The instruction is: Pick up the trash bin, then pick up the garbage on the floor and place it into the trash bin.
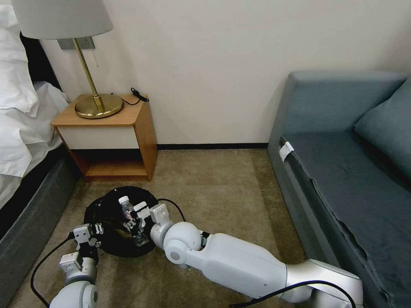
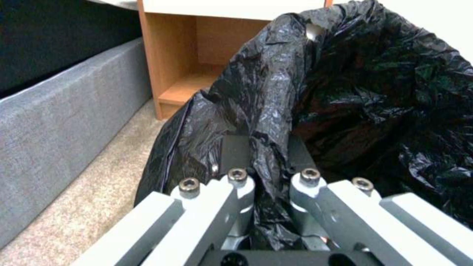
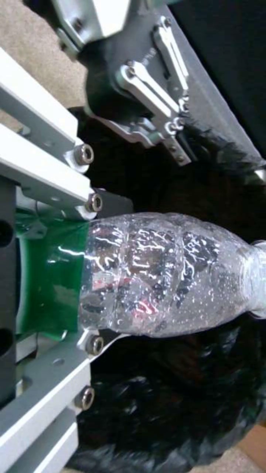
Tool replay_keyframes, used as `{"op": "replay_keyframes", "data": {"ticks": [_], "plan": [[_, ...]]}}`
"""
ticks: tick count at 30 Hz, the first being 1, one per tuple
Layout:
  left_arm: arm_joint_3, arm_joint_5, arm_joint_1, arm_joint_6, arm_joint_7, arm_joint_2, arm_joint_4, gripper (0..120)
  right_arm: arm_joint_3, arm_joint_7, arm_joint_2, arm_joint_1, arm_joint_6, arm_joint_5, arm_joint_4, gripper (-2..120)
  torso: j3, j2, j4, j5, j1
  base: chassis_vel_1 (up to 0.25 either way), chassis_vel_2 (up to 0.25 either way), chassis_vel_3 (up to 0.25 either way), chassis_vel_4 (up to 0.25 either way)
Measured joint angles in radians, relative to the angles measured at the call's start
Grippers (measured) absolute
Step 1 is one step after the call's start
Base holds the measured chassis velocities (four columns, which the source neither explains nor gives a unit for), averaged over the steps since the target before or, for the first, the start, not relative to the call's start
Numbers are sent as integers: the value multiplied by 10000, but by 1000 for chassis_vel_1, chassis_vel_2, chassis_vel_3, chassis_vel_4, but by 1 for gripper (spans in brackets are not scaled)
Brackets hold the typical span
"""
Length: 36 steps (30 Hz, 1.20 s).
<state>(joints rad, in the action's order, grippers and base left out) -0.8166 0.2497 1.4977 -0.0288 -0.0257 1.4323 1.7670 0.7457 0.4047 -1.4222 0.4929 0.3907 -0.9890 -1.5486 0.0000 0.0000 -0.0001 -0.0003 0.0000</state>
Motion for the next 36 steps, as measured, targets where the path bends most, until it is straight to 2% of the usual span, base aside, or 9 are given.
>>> {"op": "replay_keyframes", "data": {"ticks": [10, 14, 16, 18, 22, 26, 29, 31, 36], "plan": [[-57, -90, 259, 84, -11, 61, 418, 3, -69, -47, -51, -6, 3, 61, 104, 25, 0, 0, -1, 0, 0, 0, 0, 0, 0], [-128, -68, 347, 84, -6, 55, 544, 3, -79, 61, -41, 23, 36, 161, 163, 41, 1, 0, 1, 1, 0, 0, 0, 0, 0], [-138, -67, 358, 84, -6, 56, 559, 3, -80, 81, -41, 26, 36, 175, 169, 42, 1, 0, 0, 1, 0, 0, 0, 0, 0], [-153, -64, 400, 71, -4, 70, 604, 3, -95, 160, -58, 59, 34, 235, 178, 56, 0, 0, 1, 3, 0, 0, 0, 0, 0], [-154, -81, 408, 38, -5, 84, 604, 3, -130, 180, -56, 79, 34, 257, 160, 67, 0, -1, 1, 2, 0, 0, 0, 0, 0], [-150, -116, 405, 9, -5, 120, 568, 3, -197, 127, 15, 99, 77, 257, -4, 86, 0, 0, 1, 3, 0, 0, 0, 0, 0], [-149, -118, 401, 8, -5, 125, 568, 3, -197, 127, 27, 100, 81, 258, -36, 90, 0, 0, 1, 3, 0, 0, 0, 0, 0], [-197, -117, 380, -10, -14, 111, 539, 3, -275, 197, 71, 98, 126, 254, -139, 99, 0, 0, 1, 3, 0, 0, 0, 0, 0], [-469, -97, 314, -16, 2, 5, 505, 3, -504, 819, 363, 91, 754, -115, -426, 100, 1, 0, 2, 3, 0, 0, 0, 0, 0]]}}
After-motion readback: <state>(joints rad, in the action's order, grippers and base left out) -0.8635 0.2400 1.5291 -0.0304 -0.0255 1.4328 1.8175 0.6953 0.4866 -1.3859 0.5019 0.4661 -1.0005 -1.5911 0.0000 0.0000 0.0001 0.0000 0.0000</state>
